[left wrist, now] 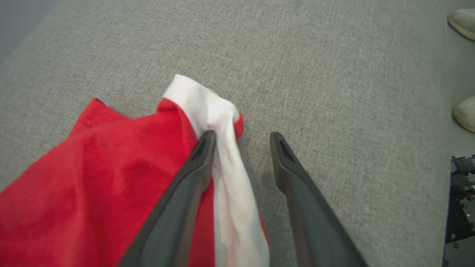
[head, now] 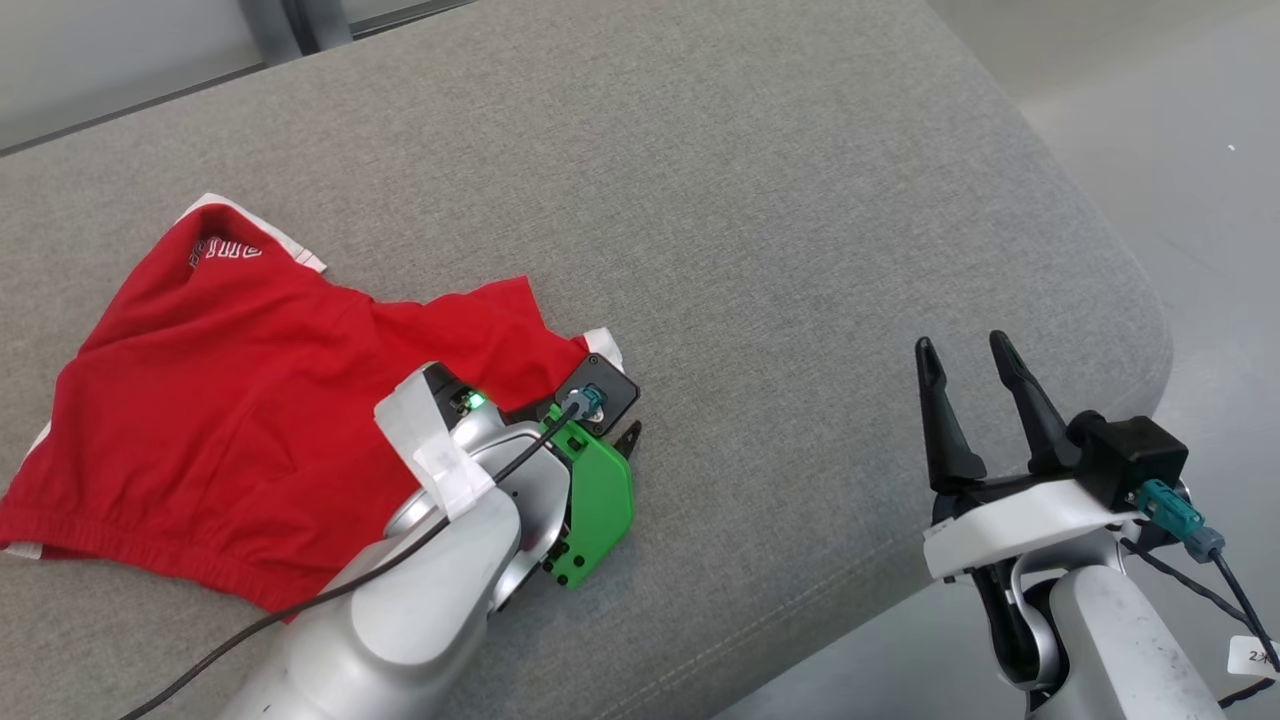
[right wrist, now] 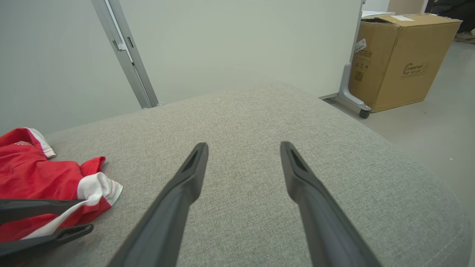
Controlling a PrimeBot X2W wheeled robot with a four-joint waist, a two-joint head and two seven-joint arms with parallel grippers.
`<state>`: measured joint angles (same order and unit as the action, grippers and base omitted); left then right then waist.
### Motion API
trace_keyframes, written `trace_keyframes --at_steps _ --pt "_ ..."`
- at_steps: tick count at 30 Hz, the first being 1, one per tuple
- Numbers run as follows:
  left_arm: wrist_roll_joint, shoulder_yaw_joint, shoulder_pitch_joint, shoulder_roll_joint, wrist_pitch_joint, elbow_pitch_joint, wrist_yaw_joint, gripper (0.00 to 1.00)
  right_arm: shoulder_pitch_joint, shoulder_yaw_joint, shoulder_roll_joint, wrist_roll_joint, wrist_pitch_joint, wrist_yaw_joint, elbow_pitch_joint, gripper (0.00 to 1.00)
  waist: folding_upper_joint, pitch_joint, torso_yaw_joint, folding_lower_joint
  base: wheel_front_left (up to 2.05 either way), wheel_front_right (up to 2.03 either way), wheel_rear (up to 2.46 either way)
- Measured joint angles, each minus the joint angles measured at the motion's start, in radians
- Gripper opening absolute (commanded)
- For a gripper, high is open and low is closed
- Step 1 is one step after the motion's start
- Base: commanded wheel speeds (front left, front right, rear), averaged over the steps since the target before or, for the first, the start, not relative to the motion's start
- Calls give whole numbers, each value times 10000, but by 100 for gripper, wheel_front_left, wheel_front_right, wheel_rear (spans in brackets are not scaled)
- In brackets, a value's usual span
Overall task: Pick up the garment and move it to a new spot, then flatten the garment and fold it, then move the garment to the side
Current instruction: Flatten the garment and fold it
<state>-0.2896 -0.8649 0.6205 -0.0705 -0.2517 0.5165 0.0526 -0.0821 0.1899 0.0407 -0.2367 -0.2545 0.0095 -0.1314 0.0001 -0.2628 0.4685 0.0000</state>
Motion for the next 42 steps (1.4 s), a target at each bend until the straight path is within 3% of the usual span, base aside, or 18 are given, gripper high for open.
trace_keyframes --at_steps 9,18,25,31,42 --pt "-71 360 -65 -92 115 -29 -232 100 -130 -391 107 623 0 215 -63 100 0 -52 -723 0 0 0 0" --pt "-1007 1402 -727 40 1114 -1129 -865 100 -414 -42 665 1162 0 713 -769 100 0 276 -1932 0 0 0 0" --pt "-1599 1988 -1883 92 1561 -1724 -1241 100 -408 222 1346 1459 2 874 -1697 100 0 604 -2894 0 0 0 0" --pt "-2075 2334 -3045 -127 1645 -1946 -1375 100 -400 508 1833 1868 2 949 -2322 100 0 836 -3750 0 0 0 0" --pt "-3026 2612 -4000 -151 1630 -2324 -1407 100 -1235 1235 1768 2038 2 1047 -3551 100 -1 1076 -4994 0 0 0 0"
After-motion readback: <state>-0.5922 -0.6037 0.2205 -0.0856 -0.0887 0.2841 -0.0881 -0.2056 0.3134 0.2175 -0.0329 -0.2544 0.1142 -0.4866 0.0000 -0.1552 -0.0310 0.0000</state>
